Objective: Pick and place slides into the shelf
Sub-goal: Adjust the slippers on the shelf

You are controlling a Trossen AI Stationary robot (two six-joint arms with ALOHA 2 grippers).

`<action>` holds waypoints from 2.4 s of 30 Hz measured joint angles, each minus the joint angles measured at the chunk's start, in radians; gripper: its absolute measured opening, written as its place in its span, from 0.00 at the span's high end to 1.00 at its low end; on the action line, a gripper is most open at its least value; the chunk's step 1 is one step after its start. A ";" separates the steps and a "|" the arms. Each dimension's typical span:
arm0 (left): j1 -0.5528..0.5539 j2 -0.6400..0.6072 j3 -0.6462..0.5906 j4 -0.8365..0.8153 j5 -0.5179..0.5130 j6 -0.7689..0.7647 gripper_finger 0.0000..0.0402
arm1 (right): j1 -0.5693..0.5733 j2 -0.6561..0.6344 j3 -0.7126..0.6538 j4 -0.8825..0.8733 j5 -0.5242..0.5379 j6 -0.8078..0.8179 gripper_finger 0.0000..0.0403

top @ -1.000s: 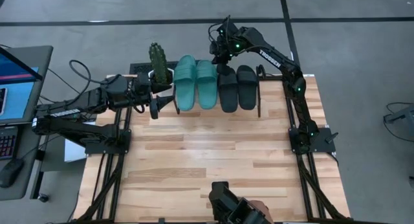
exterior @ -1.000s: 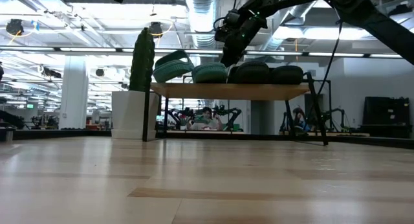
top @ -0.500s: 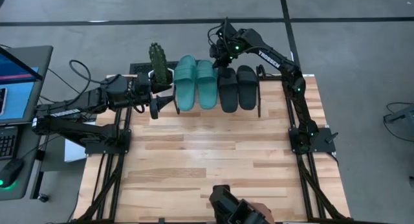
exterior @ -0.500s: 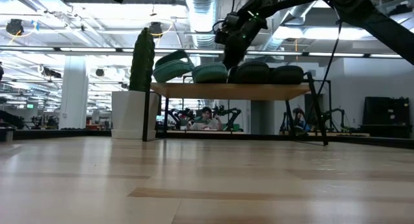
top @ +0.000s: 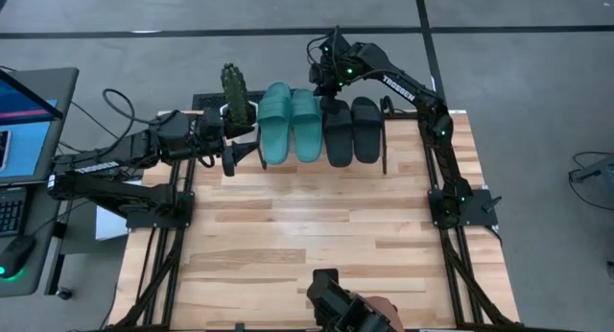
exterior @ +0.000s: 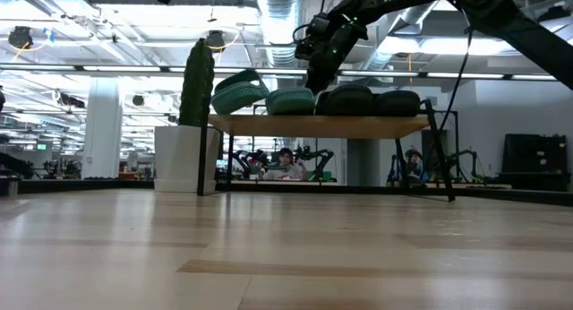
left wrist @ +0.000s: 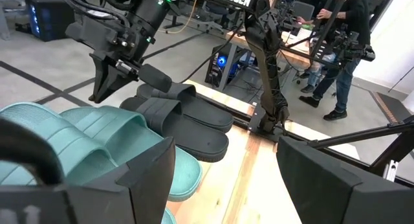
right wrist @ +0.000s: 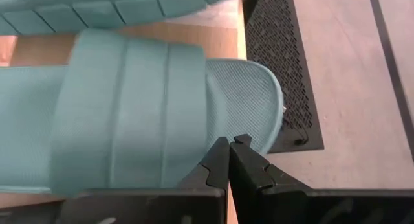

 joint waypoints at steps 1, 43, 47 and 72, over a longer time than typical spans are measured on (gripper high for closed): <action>0.000 0.000 0.000 0.000 0.000 0.000 0.36 | 0.000 0.000 0.000 0.000 -0.005 0.000 1.00; 0.000 0.000 0.000 -0.016 -0.022 -0.003 0.36 | 0.025 -0.094 0.005 -0.162 -0.079 -0.008 1.00; 0.000 0.000 0.000 -0.016 -0.022 -0.003 0.36 | 0.067 -0.099 0.005 -0.110 -0.140 -0.001 1.00; 0.000 0.000 0.000 -0.036 -0.022 -0.008 0.36 | 0.192 0.003 0.005 0.051 -0.061 0.037 1.00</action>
